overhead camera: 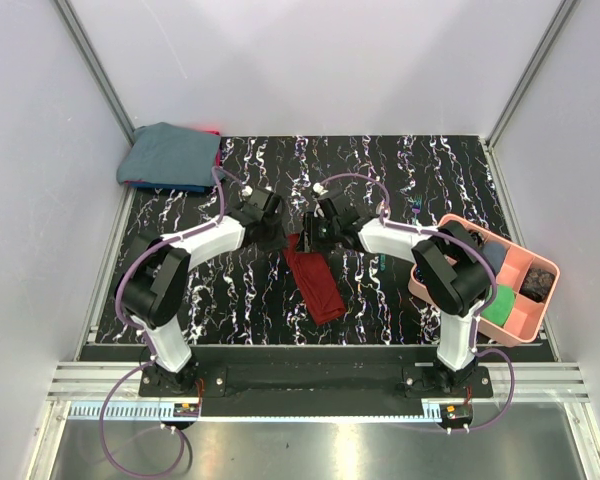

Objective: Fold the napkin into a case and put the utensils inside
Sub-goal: Stuff the top corner of the smaller-rectangle-folded napkin into the folded napkin.

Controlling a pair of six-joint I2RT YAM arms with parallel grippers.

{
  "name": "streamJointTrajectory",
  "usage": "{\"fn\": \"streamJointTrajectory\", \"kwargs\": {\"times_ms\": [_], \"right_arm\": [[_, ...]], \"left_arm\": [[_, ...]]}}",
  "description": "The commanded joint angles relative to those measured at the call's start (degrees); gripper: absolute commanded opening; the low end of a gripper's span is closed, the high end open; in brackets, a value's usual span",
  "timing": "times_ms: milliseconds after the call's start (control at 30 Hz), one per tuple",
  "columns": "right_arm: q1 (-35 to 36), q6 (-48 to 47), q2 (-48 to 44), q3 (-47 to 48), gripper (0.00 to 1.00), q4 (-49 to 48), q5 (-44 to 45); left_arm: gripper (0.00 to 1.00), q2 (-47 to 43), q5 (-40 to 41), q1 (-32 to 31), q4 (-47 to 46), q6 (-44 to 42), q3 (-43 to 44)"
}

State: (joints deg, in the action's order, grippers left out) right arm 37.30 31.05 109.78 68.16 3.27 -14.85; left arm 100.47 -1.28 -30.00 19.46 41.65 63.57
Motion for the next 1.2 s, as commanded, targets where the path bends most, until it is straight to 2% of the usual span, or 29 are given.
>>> {"fn": "streamJointTrajectory", "kwargs": {"times_ms": [0, 200, 367, 600, 800, 1000, 1167], "right_arm": [[1.3, -3.4, -2.0, 2.1, 0.4, -1.6, 4.8], [4.0, -8.7, -4.1, -1.5, 0.44, -8.3, 12.5], [6.7, -12.0, -6.2, -8.7, 0.55, -17.9, 16.8], [10.6, -15.5, -9.3, -16.6, 0.53, -30.0, 28.2], [12.4, -17.3, -9.1, -23.0, 0.49, -41.0, 31.6], [12.7, -18.0, -7.9, -24.7, 0.45, -44.5, 32.2], [12.9, -16.0, -8.8, -24.7, 0.46, -45.1, 32.3]], "left_arm": [[0.25, -3.2, -0.7, 0.5, -2.8, 0.9, -0.9], [0.26, -4.1, -0.4, 0.6, -3.3, 0.9, -2.0], [0.27, -5.0, -0.3, 1.0, -4.6, 1.2, -2.7], [0.27, -6.9, -0.4, 2.1, -6.9, 1.7, -4.7], [0.28, -8.9, -1.4, 2.4, -11.5, 2.8, -7.2], [0.28, -9.0, -1.8, 2.5, -13.9, 2.1, -7.6], [0.28, -8.9, -2.2, 2.5, -14.8, 1.5, -8.3]]}}
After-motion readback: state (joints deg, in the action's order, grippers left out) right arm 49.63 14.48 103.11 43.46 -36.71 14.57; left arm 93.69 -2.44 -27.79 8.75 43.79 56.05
